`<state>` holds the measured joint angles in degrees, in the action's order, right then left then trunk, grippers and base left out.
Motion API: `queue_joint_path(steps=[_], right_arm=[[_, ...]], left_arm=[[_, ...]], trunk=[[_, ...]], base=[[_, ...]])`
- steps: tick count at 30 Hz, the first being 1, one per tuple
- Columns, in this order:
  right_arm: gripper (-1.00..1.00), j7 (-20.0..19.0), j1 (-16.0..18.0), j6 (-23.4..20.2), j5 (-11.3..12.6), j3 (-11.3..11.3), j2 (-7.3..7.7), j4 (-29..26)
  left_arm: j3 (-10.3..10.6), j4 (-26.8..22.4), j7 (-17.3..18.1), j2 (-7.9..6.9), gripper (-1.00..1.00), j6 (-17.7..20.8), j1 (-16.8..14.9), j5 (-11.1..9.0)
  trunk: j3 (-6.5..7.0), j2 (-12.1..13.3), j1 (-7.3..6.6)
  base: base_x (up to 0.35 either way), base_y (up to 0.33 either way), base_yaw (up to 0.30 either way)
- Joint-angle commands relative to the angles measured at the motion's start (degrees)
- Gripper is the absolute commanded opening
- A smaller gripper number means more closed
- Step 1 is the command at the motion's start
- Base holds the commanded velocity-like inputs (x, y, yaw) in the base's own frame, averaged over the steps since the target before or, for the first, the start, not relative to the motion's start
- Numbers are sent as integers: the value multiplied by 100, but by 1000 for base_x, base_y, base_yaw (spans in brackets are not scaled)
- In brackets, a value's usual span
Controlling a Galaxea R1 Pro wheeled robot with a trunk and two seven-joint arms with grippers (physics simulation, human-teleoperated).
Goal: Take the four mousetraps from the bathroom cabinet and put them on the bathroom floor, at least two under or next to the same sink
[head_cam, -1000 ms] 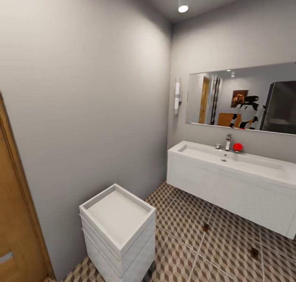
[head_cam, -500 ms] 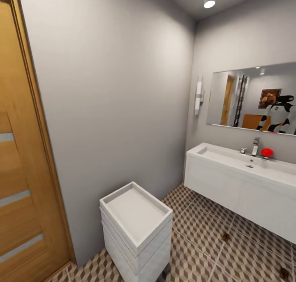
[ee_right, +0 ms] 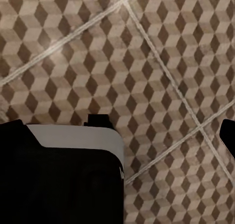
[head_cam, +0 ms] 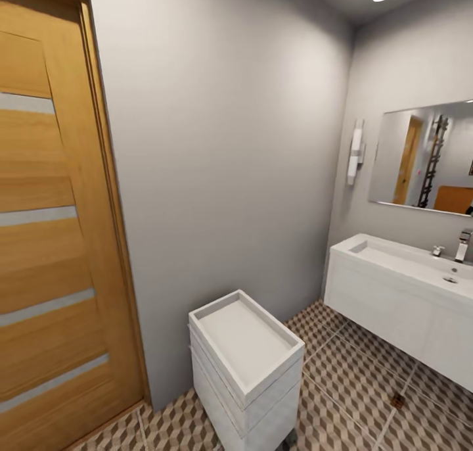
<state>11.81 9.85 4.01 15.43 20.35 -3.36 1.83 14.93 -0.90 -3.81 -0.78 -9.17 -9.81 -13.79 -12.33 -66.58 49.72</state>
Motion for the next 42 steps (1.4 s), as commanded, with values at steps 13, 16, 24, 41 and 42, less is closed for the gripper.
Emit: queue_joint_path(steps=[13,16,24,41,42], right_arm=[[100,5,8,45,52,48,35,13],[100,5,8,42,44,48,34,12],[100,0,8,47,28,48,58,11],[100,5,8,53,25,48,68,11],[100,5,8,54,24,48,67,11]], left_arm=[[50,2,-14,0,100,-15,-4,-45],[49,2,-14,1,100,-15,-4,-43],[51,2,-14,3,100,-15,-4,-45],[20,-2,-27,7,100,-10,-4,-75],[15,-4,-29,12,100,-8,-4,-80]], trunk=[[-8,-5,0],[-8,-5,0],[-8,-5,0],[-8,-5,0],[-8,-5,0]], base=[[0,0,300],[0,0,300],[0,0,283],[0,0,95],[0,0,262]])
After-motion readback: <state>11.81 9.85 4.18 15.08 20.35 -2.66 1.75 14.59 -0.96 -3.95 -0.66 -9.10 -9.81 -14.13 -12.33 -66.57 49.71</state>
